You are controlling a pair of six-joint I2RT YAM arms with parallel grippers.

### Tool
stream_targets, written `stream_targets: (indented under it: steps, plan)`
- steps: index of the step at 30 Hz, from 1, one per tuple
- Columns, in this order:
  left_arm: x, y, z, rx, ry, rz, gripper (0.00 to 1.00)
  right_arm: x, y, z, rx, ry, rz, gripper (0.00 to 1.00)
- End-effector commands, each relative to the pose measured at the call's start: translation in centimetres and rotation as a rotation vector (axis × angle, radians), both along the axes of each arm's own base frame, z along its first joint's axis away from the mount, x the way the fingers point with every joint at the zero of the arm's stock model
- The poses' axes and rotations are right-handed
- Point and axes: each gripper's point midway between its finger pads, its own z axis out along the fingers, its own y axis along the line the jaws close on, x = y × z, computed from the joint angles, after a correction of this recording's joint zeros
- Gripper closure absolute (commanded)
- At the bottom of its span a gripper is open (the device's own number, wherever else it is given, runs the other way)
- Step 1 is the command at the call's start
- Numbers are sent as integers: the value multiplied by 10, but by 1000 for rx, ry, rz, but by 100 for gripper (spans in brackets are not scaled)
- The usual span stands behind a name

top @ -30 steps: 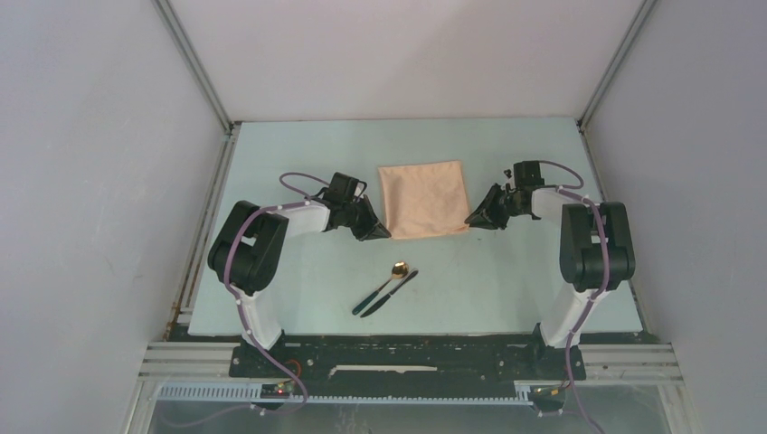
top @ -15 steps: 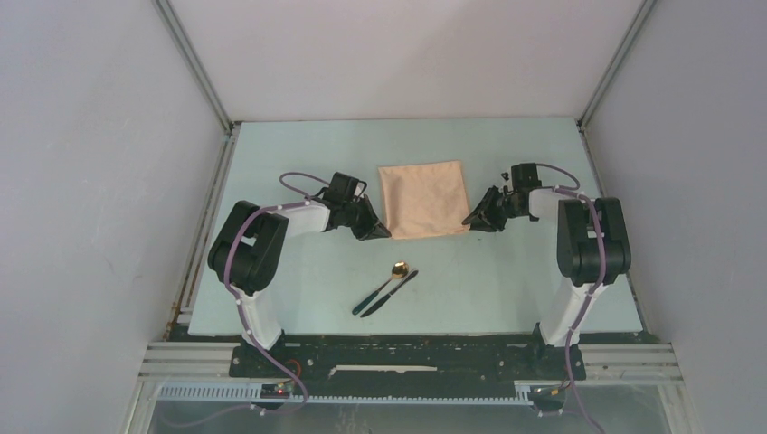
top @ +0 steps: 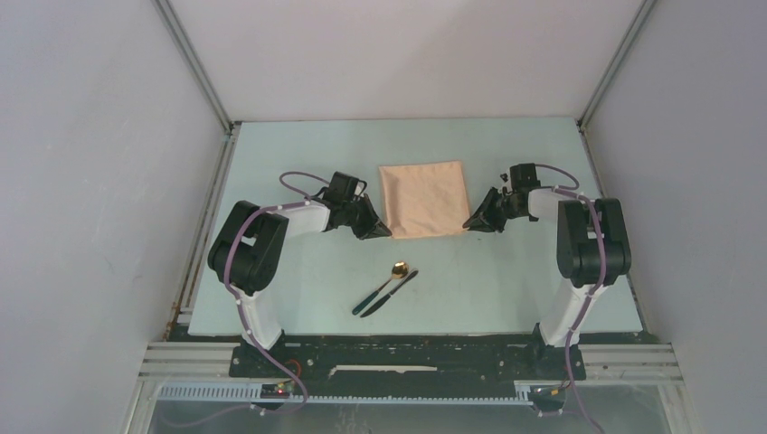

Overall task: Fold the napkin into a case and place the utensils inside
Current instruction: Pick up the square-folded napkin from the center of the board.

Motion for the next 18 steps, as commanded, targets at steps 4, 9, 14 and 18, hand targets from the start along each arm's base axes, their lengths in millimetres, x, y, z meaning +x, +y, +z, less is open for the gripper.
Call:
stream_targets:
  steps: [4,9,14,18]
  plan:
    - [4,-2,9,-30,-24,-3,100,-3,1,20,-3,-38,12,78]
    - [3,-2,8,-28,-21,-4,100,-3,0,27,-1,-51,9,81]
    - [5,-2,13,-32,-32,-1,100,0,2,28,27,-63,13,100]
    - [9,-2,25,-42,-61,6,100,13,2,32,60,-113,14,100]
